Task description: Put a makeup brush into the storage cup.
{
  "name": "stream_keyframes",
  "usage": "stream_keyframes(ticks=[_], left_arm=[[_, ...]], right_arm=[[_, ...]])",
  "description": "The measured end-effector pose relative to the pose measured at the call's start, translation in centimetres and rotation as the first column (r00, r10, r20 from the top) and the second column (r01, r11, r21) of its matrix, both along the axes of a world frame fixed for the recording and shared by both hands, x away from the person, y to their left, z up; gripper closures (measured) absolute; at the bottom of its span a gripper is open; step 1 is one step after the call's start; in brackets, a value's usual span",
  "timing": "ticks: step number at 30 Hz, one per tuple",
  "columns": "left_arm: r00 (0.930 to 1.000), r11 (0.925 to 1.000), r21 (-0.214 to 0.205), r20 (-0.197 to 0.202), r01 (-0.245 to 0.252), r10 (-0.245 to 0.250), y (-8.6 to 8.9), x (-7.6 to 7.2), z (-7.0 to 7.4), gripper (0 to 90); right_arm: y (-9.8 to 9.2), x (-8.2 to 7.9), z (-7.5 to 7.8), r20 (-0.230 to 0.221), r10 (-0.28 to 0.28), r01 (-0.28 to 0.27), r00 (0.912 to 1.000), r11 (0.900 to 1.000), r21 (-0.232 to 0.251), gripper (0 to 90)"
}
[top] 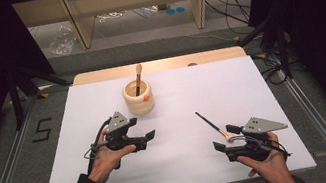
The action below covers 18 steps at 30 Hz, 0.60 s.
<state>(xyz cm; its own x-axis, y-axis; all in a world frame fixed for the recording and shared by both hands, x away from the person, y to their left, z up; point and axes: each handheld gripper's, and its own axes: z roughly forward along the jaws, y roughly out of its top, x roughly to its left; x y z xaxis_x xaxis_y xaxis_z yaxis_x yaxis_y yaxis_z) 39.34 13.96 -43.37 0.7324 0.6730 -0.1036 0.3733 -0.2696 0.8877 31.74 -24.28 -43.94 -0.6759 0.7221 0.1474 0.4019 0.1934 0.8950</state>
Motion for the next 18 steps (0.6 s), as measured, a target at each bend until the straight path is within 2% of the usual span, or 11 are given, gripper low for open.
stream_keyframes(ticks=[1, 4, 5, 9, 15, 18], left_arm=[[1.0000, 1.0000, -0.008, -0.003, 0.003, -0.003, 0.0, -0.2, 0.0, 17.0], [1.0000, 1.0000, -0.008, 0.000, 0.003, -0.003, 0.2, -0.7, -0.2, 17.0], [1.0000, 1.0000, 0.005, 0.006, 0.005, -0.005, 0.2, -0.9, -0.2, 17.0], [1.0000, 0.9999, -0.014, -0.005, -0.002, 0.002, 0.3, -1.6, -0.4, 17.0], [0.9998, 0.9998, -0.011, -0.011, 0.014, -0.014, 0.1, -2.6, -0.6, 16.8], [0.9998, 0.9997, -0.017, -0.009, 0.017, -0.017, 0.1, -3.0, -0.6, 16.8]], right_arm=[[-0.1, 0.1, 0.0, 0.019, -0.001, 0.002, 0.9998, 1.0000, -0.006, 24.0], [0.0, -0.1, 0.1, -0.014, 0.003, -0.003, 0.9999, 0.9999, 0.011, 24.0], [0.0, -0.1, 0.1, -0.015, 0.003, -0.003, 0.9999, 0.9999, 0.011, 24.0], [0.0, 0.0, 0.1, 0.006, 0.002, -0.002, 1.0000, 1.0000, 0.003, 24.0], [0.0, 0.0, 0.0, 0.015, 0.006, -0.006, 0.9999, 1.0000, -0.003, 24.0], [0.0, -0.1, 0.0, -0.005, 0.003, -0.003, 1.0000, 1.0000, 0.009, 23.9]])
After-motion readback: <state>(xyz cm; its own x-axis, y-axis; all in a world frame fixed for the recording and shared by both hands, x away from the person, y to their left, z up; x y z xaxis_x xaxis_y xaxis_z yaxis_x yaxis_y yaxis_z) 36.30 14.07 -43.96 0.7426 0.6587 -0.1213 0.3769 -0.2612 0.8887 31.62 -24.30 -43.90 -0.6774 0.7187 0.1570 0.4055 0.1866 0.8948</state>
